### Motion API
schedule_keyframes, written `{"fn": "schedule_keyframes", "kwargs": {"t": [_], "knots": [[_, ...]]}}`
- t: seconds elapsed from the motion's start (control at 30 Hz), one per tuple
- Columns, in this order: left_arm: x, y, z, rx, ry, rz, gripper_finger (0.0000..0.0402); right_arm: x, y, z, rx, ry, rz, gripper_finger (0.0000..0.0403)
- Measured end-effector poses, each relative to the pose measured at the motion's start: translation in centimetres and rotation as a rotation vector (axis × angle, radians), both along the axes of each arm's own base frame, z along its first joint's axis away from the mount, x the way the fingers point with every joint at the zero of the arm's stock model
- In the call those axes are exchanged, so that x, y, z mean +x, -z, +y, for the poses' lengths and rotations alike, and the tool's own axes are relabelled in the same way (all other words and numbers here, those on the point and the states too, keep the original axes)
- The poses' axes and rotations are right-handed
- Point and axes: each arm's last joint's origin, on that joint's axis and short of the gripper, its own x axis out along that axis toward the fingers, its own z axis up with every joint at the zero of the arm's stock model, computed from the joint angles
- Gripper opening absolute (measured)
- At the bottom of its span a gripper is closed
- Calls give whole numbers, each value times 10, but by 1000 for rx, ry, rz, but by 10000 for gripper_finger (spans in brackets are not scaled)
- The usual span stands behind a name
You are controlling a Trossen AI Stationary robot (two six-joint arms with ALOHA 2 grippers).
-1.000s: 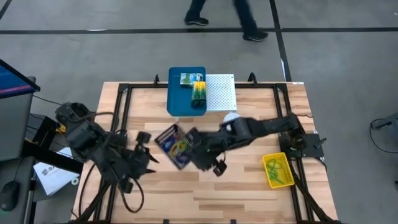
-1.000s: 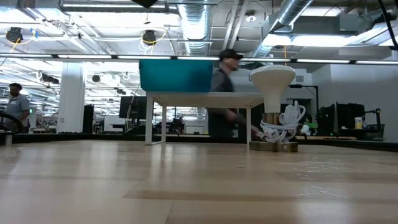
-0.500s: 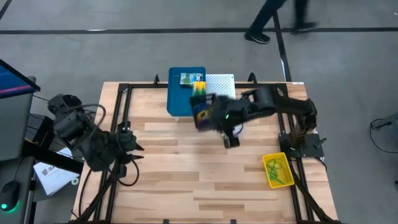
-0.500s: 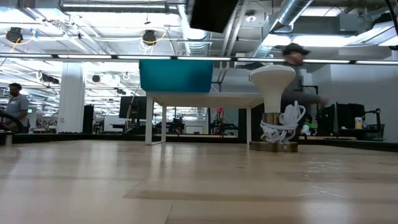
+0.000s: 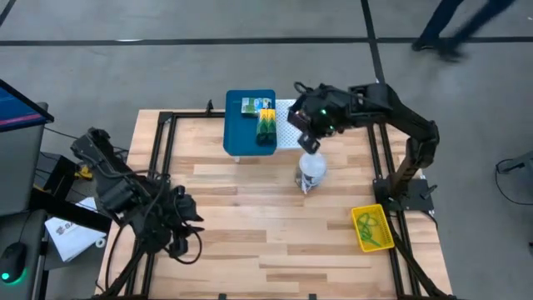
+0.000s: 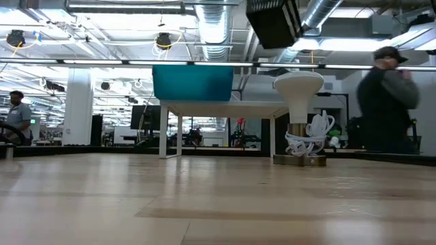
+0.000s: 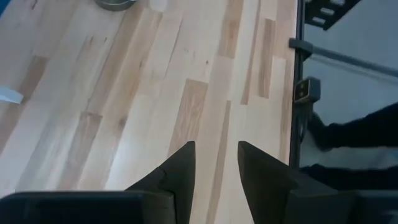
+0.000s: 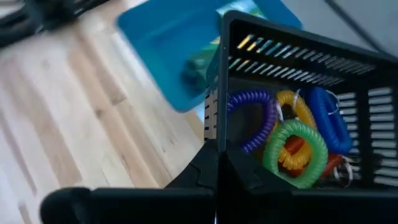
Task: Pick & Place Office Desk Supplies
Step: Put the black bin with spring keychains on the shelf
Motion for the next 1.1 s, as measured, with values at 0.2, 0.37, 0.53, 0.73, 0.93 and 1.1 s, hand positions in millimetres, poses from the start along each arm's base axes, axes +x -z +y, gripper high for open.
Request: {"fn": "schedule_keyframes", "kwargs": {"t": [0.2, 0.37, 0.53, 0.73, 0.93, 1.1], "knots": [[2, 8, -2, -12, -16, -4, 115, 13, 17, -32, 97, 259, -11, 1], [2, 9, -2, -17, -25, -3, 115, 27, 35, -60, 98, 430, 13, 1], [3, 8, -2, -27, -43, -19, 115, 41, 55, -83, 99, 535, 55, 1], [4, 7, -3, -36, -44, -33, 111, 50, 78, -115, 127, 670, 89, 1], [4, 7, -3, -33, -46, -37, 112, 72, 108, -132, 150, 715, 122, 1], [5, 7, -4, -37, -48, -45, 111, 90, 129, -132, 156, 739, 137, 1]]}}
